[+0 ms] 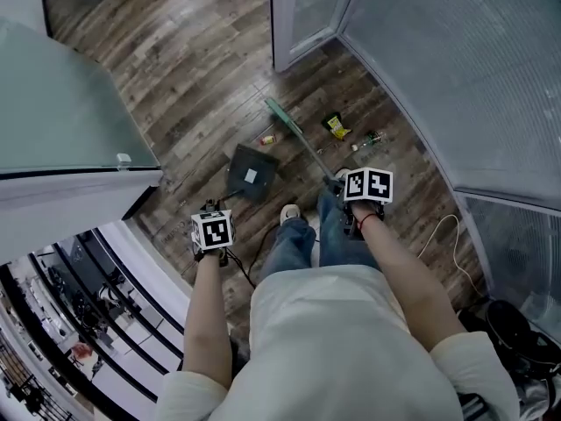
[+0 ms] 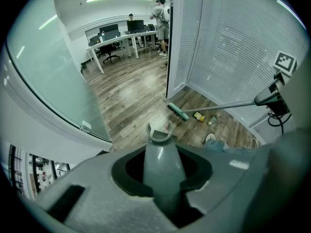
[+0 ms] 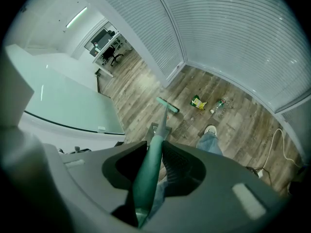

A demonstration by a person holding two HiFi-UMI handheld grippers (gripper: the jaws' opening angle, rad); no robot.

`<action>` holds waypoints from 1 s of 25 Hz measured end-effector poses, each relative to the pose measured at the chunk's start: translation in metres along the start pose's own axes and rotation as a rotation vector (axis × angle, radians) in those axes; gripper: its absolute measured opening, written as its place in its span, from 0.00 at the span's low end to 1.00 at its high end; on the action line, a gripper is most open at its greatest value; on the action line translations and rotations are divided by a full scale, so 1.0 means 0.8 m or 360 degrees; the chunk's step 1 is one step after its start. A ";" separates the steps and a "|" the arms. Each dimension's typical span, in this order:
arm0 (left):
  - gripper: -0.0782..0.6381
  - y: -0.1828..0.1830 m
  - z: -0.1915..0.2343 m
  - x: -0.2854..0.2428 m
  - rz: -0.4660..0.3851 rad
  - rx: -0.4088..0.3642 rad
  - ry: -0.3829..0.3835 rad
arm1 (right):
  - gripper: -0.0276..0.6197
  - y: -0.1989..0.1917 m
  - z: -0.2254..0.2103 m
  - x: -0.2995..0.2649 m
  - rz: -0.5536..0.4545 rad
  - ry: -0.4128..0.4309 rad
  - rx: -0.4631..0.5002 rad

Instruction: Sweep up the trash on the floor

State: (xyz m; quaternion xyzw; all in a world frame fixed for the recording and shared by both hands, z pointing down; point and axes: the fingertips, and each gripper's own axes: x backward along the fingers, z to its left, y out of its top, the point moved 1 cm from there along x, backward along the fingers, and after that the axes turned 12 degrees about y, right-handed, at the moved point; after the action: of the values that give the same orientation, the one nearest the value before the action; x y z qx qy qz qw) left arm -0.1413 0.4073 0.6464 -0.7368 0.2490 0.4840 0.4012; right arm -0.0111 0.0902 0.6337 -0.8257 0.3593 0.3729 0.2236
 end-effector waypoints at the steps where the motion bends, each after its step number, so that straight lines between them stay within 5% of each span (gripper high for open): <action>1: 0.24 -0.001 0.000 -0.001 0.0005 0.0000 -0.0002 | 0.21 0.002 0.000 -0.005 0.0004 -0.0008 0.0011; 25: 0.24 0.016 -0.007 -0.013 0.0042 -0.0002 -0.0008 | 0.21 0.007 0.015 -0.091 0.0293 -0.0210 0.0226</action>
State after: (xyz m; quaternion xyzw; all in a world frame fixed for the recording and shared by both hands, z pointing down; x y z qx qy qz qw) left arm -0.1527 0.3954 0.6521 -0.7325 0.2574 0.4911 0.3950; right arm -0.0546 0.1253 0.6820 -0.7450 0.4436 0.4190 0.2694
